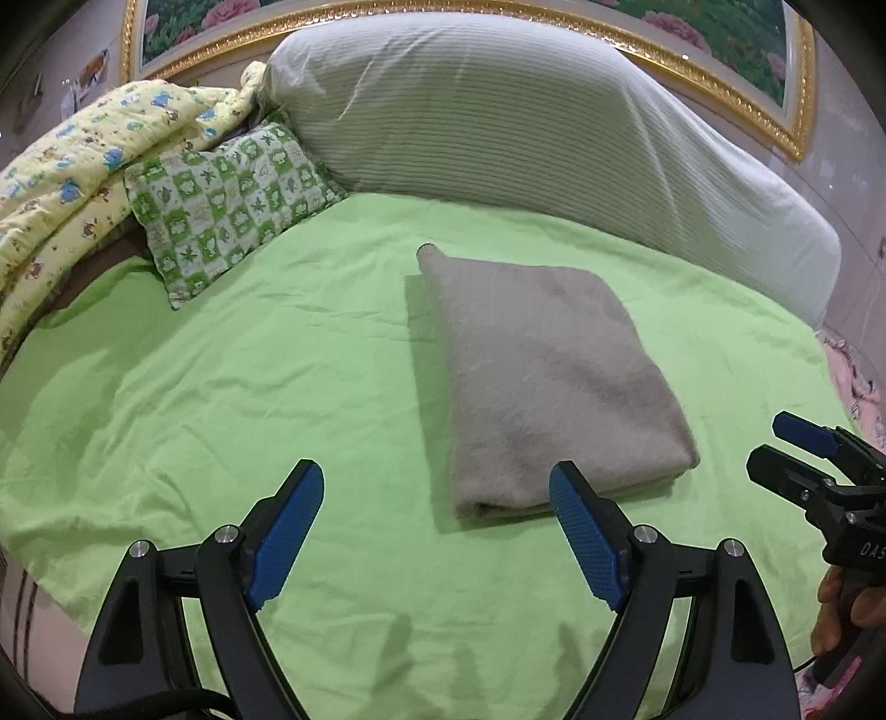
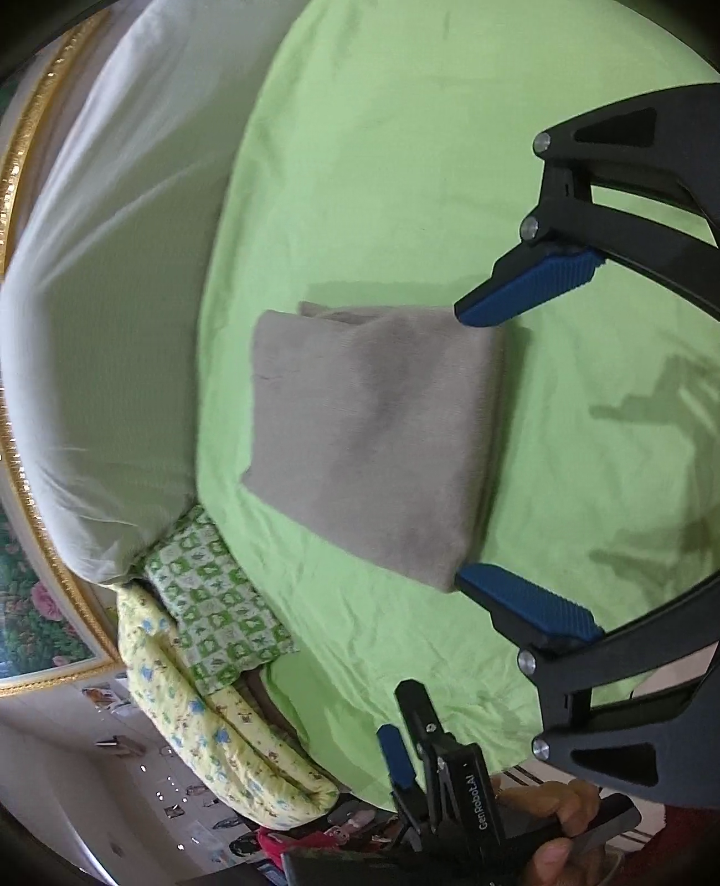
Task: Fold small clothes
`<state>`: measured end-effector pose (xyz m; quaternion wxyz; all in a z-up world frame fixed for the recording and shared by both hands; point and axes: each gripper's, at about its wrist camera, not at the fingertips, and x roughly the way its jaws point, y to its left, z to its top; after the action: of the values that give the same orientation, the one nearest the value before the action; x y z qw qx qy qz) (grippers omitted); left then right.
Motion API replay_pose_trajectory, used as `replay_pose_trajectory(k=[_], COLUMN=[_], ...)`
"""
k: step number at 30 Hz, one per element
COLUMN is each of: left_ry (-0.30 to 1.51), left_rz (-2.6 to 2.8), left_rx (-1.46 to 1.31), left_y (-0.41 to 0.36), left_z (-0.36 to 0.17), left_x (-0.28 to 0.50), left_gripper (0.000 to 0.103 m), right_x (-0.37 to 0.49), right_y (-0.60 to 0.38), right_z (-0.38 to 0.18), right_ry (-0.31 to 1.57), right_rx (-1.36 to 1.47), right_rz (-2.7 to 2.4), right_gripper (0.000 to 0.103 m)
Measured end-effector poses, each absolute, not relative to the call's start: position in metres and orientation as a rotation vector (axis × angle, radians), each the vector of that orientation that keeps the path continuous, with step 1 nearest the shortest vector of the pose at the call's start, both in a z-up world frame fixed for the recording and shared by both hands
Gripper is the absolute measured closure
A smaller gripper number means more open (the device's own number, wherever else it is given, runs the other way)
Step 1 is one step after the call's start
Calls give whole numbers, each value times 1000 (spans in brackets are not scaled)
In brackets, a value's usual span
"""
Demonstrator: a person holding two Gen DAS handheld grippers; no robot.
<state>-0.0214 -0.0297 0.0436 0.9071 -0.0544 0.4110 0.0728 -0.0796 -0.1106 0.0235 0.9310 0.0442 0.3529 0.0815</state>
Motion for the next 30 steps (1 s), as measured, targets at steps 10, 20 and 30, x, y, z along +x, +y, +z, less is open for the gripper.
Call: replay_pose_trajectory(k=[10,20,30], left_ry=[849,912,942], left_rz=[203,185,179], left_rx=[-93,-55,-38], left_y=[-34,-44,-56], left_z=[22,-8,-23], left_x=[-12,2,9], left_gripper=[19,19,19], right_x=[-59,-48,-44], right_y=[-125,-126,-121], right_z=[-3,-36,-51], right_ry=[768,803,815], right_rx=[115,121,111], right_rz=[141,137,135], right_gripper=[12,12,12])
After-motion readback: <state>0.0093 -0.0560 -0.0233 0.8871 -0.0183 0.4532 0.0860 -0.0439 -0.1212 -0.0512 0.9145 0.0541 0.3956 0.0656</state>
